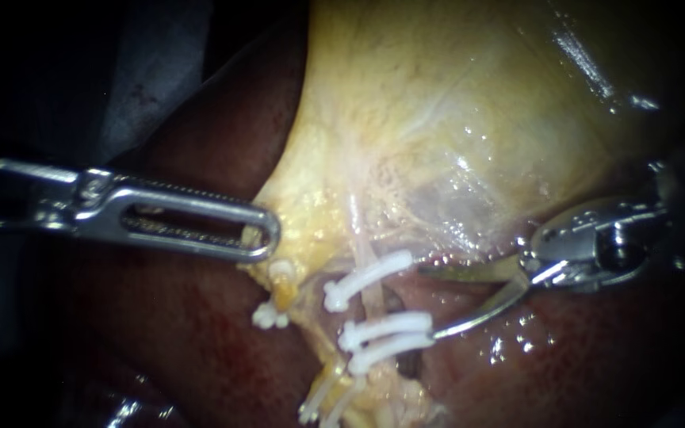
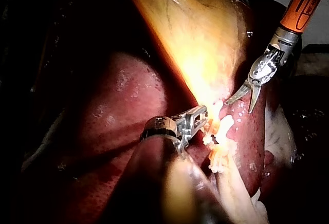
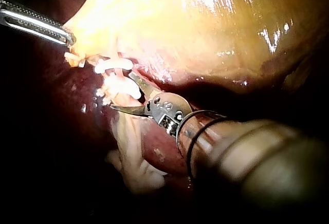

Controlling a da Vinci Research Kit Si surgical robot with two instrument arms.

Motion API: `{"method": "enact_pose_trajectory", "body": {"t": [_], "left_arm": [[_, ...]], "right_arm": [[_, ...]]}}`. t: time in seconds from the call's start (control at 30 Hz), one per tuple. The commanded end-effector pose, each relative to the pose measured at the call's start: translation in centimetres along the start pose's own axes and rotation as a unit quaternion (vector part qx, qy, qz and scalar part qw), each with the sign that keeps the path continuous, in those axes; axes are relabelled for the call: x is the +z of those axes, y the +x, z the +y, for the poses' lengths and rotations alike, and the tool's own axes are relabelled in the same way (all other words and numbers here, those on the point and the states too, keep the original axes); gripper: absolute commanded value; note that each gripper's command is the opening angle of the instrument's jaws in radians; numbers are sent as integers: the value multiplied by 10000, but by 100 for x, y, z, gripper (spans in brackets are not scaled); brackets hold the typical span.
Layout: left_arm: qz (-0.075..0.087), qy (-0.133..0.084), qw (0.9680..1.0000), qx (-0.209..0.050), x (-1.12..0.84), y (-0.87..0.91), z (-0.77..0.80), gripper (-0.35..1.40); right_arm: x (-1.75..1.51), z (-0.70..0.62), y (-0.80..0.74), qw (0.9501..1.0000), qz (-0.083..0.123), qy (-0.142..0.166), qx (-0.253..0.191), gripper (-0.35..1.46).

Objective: Go to the cutting position right tube

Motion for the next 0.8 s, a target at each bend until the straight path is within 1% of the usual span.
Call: {"method": "enact_pose_trajectory", "body": {"t": [0.03,0.23,0.43,0.67,0.8], "left_arm": [[2,1,10000,5,-1,0,0,-35],[-2,-5,10000,31,-4,0,-1,-35],[-10,-13,10000,27,-6,-1,-2,-35],[-12,-16,10000,25,-6,0,-4,-35],[-13,-17,10000,24,-6,0,-4,-35]], "right_arm": [[1,0,0,10000,-19,10,-15,103],[9,1,0,9999,-101,44,87,100],[20,9,0,9998,-140,89,102,98],[39,18,2,9994,-250,200,102,95],[48,21,3,9992,-295,244,100,91]]}}
